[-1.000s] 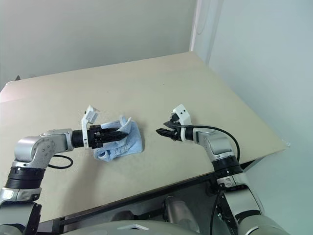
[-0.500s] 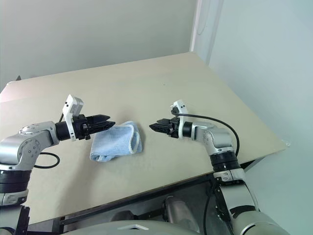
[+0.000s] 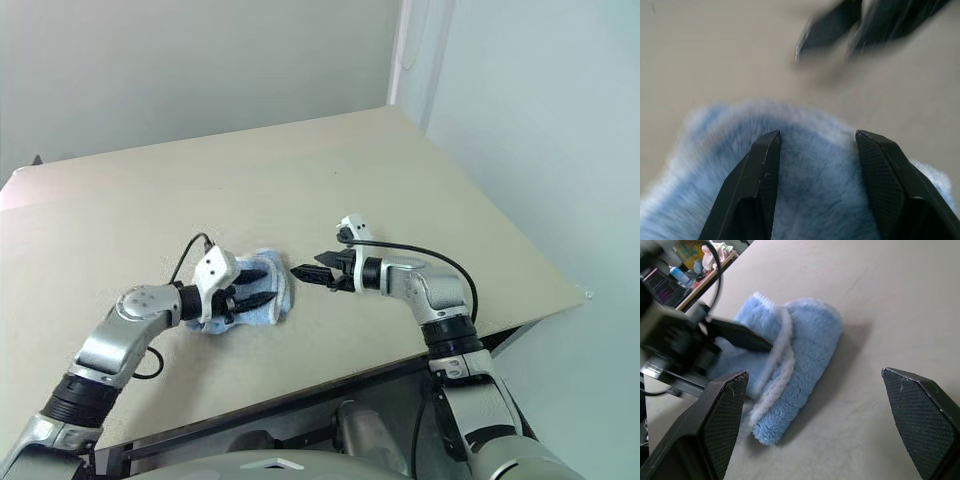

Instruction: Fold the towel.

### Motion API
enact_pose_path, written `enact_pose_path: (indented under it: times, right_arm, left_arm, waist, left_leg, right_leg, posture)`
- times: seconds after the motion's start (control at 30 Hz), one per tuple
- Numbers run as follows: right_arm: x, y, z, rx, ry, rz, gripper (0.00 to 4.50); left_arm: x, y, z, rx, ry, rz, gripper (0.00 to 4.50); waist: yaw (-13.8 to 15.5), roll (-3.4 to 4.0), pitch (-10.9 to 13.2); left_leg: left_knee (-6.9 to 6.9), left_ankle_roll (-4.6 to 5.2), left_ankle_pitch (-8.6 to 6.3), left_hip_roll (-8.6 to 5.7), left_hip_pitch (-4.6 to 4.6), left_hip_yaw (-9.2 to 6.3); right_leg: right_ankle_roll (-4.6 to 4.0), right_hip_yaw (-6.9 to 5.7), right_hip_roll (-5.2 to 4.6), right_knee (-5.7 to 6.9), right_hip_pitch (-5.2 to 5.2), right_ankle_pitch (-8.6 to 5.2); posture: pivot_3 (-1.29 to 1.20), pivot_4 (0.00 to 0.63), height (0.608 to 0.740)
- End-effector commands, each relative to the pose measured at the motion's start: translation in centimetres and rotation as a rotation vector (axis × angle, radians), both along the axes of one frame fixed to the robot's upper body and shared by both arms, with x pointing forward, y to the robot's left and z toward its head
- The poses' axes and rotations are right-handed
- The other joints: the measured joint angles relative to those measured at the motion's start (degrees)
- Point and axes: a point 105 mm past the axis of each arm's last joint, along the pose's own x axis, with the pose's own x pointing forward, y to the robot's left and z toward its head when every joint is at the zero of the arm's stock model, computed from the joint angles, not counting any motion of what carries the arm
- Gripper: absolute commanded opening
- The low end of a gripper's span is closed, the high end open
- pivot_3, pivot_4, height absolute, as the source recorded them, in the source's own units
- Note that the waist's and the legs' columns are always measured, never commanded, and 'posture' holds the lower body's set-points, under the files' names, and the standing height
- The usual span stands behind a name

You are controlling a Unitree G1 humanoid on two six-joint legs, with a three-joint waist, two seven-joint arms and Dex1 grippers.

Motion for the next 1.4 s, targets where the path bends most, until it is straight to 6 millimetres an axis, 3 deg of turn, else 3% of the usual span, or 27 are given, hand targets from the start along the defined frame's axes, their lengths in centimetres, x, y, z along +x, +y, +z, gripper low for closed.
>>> enact_pose_path:
  times: [0.03,0.23,0.43,0.57,0.67,0.8,0.97,1.2,1.37,1.4]
  right_arm:
    - [0.1,0.1,2.7,0.076,-0.041,0.041,4.47]
    - [-1.1,0.3,3.5,0.175,0.101,0.125,4.47]
    - [-1.9,1.9,2.3,0.156,0.294,0.185,4.47]
    - [-1.2,3.3,1.1,0.123,0.408,0.16,4.47]
    - [-0.8,4.6,0.2,0.09,0.451,0.15,4.47]
    - [-0.9,5.8,-0.6,0.068,0.48,0.161,4.47]
    - [-1.7,7.3,-0.8,0.056,0.478,0.214,4.47]
    - [-2.7,9.8,0.2,0.094,0.482,0.288,4.47]
    - [-2.0,11.4,0.9,0.121,0.461,0.258,4.47]
    - [-1.9,11.4,0.9,0.12,0.451,0.25,4.3]
  left_arm:
    - [1.0,1.0,-1.7,0.074,-0.041,0.039,2.51]
    - [2.2,0.2,0.6,-0.11,-0.076,0.078,2.51]
    - [0.9,0.0,3.7,-0.252,-0.05,0.029,2.51]
    - [0.5,1.3,6.2,-0.3,-0.069,0.054,2.51]
    - [-0.1,3.6,8.0,-0.3,-0.07,0.092,2.51]
    - [-1.4,6.6,8.1,-0.202,-0.06,0.14,2.51]
    - [-2.0,8.8,7.9,-0.159,-0.06,0.218,2.51]
    - [-2.4,8.6,7.4,-0.159,-0.055,0.238,2.51]
    - [-2.4,8.5,7.0,-0.157,-0.051,0.249,2.51]
    - [-2.4,8.6,7.0,-0.152,-0.052,0.251,2.51]
  waist:
    - [0.12,0.01,-0.03]
    - [0.1,0.05,-0.05]
    - [-0.21,0.06,-0.05]
    - [-0.28,0.06,-0.04]
    - [-0.27,0.07,-0.03]
    - [-0.59,0.13,0.0]
    - [-0.73,0.11,-0.01]
    - [-0.76,0.13,0.01]
    - [-1.02,0.14,0.01]
    - [-1.14,0.14,0.01]
  left_leg:
    - [0.0,0.0,0.0,0.02,0.01,-0.02]
    - [0.12,0.01,0.01,0.01,0.13,-0.14]
    - [0.12,0.01,0.0,0.08,0.05,-0.3]
    - [0.07,0.02,0.0,0.25,-0.02,-0.34]
    - [0.04,0.02,0.0,0.34,-0.03,-0.43]
    - [-0.01,0.02,0.0,0.37,-0.03,-0.48]
    - [-0.01,0.02,0.0,0.36,-0.04,-0.49]
    - [-0.03,0.02,0.0,0.38,-0.06,-0.58]
    - [-0.03,0.02,0.0,0.39,-0.07,-0.64]
    - [-0.03,0.01,0.0,0.39,-0.07,-0.65]
  right_leg:
    - [0.0,-0.02,0.02,0.0,0.01,0.0]
    - [-0.02,0.04,0.2,0.01,0.24,-0.01]
    - [0.01,0.07,0.34,0.02,0.21,0.01]
    - [0.0,0.11,0.57,0.02,0.09,0.0]
    - [-0.01,0.07,0.65,0.03,0.06,0.0]
    - [-0.02,0.03,0.67,0.02,0.04,-0.01]
    - [-0.04,0.02,0.63,0.01,0.03,-0.02]
    - [-0.05,-0.06,0.65,0.01,0.01,-0.03]
    - [-0.05,-0.11,0.64,0.02,0.01,-0.02]
    - [-0.05,-0.12,0.64,0.02,0.01,-0.03]
  posture:
    - [0.0,0.0,0.74]
    - [0.0,0.0,0.74]
    - [0.0,0.0,0.74]
    - [0.0,0.0,0.74]
    - [0.0,0.0,0.74]
    - [0.0,0.0,0.74]
    - [0.0,0.0,0.74]
    - [0.0,0.0,0.74]
    - [0.0,0.0,0.74]
    - [0.0,0.0,0.74]
